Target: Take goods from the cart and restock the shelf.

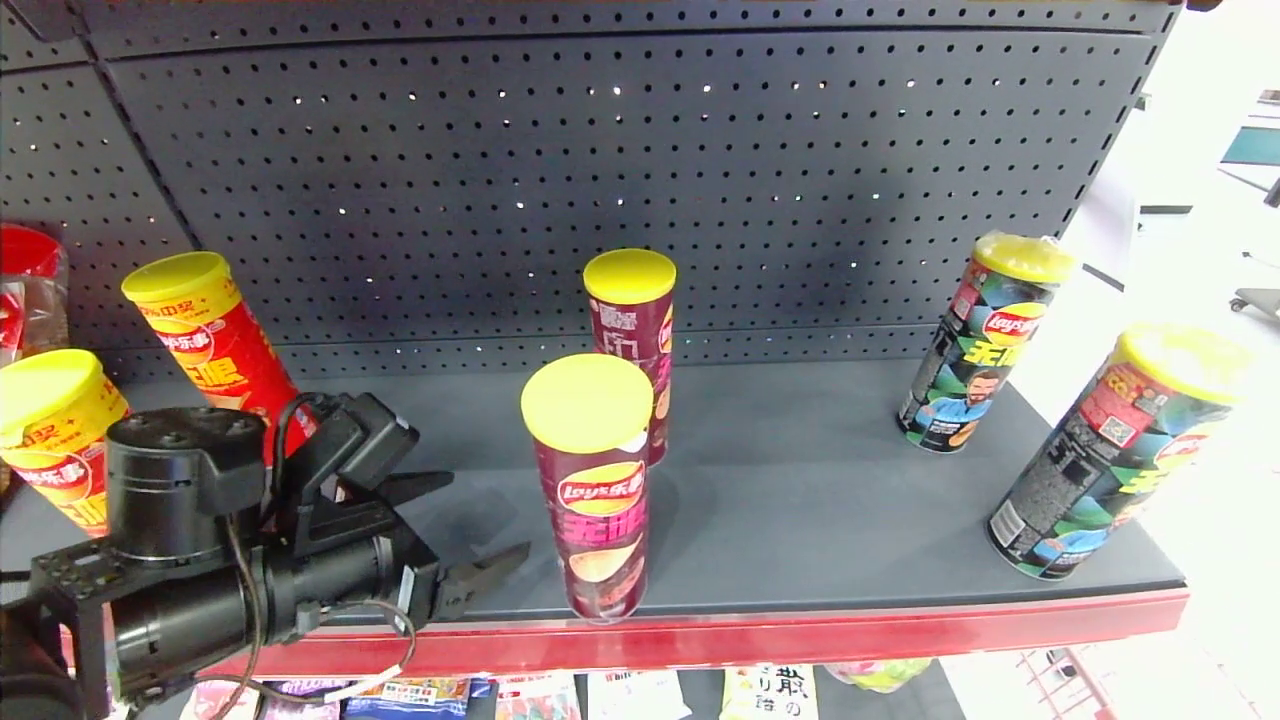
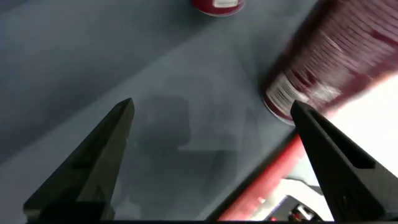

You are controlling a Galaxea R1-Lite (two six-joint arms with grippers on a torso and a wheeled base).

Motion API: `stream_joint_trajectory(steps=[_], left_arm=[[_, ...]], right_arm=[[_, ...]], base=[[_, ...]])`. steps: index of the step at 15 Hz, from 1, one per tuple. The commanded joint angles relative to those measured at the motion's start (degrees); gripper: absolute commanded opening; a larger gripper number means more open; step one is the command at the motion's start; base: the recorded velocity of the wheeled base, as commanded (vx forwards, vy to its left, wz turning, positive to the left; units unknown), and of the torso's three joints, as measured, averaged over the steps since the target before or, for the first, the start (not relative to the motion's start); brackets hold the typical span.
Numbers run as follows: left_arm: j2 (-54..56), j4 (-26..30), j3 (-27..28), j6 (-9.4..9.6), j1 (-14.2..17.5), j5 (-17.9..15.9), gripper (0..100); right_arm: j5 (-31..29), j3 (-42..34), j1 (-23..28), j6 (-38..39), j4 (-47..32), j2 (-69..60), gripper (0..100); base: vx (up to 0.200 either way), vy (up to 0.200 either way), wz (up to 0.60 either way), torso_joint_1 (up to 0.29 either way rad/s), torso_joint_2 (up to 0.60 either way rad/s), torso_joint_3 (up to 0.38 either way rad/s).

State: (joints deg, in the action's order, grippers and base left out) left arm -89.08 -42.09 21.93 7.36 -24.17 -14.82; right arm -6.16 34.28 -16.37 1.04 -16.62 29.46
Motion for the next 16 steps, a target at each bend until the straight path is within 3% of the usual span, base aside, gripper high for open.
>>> stream_joint_trajectory(steps=[1,6,16], left_arm=[[-3.1,0.1,1.3,-0.07,-1.2,0.1,100],[-5.8,-0.3,1.7,-0.07,-2.1,0.1,100],[-10.3,-0.1,7.5,-0.07,-2.7,0.1,100]], right_arm=[[-0.1,-2.1,1.3,0.0,0.0,-3.6,100],[-0.2,-6.9,1.8,0.1,0.0,-7.1,100],[-0.2,-8.1,1.8,0.7,-0.1,-8.8,100]], base=[[0.0,0.0,0.0,0.0,0.0,0.0],[0.0,0.0,0.0,0.0,0.0,0.0],[0.0,0.0,0.0,0.0,0.0,0.0]])
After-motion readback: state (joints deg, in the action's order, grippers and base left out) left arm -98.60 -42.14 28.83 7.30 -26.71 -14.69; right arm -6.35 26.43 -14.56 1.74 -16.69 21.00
